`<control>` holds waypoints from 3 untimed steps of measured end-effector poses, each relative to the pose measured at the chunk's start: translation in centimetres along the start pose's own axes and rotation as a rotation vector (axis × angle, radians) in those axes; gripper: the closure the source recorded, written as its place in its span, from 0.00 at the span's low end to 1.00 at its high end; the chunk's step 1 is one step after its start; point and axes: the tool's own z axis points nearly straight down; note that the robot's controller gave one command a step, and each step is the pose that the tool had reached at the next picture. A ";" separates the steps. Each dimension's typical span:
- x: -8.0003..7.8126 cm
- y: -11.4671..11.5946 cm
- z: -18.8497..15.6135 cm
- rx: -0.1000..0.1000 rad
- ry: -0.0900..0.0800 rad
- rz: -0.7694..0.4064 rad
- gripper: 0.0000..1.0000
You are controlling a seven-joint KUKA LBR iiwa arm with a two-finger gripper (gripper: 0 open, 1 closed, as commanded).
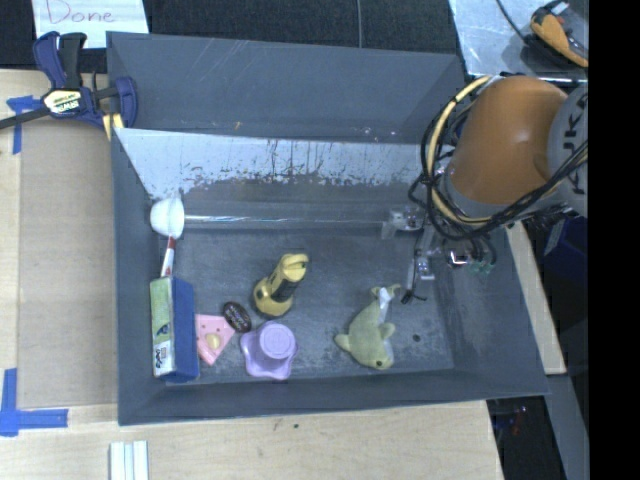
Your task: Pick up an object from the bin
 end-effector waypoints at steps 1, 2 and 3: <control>-0.2 0.0 -0.5 0.001 -0.008 -0.003 0.00; 2.0 1.7 9.2 0.000 -0.005 -0.524 0.00; 1.5 2.0 1.7 0.003 -0.011 -0.511 0.00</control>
Offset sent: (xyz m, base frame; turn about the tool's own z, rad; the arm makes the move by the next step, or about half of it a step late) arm -0.0195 0.0164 -0.0907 -0.5246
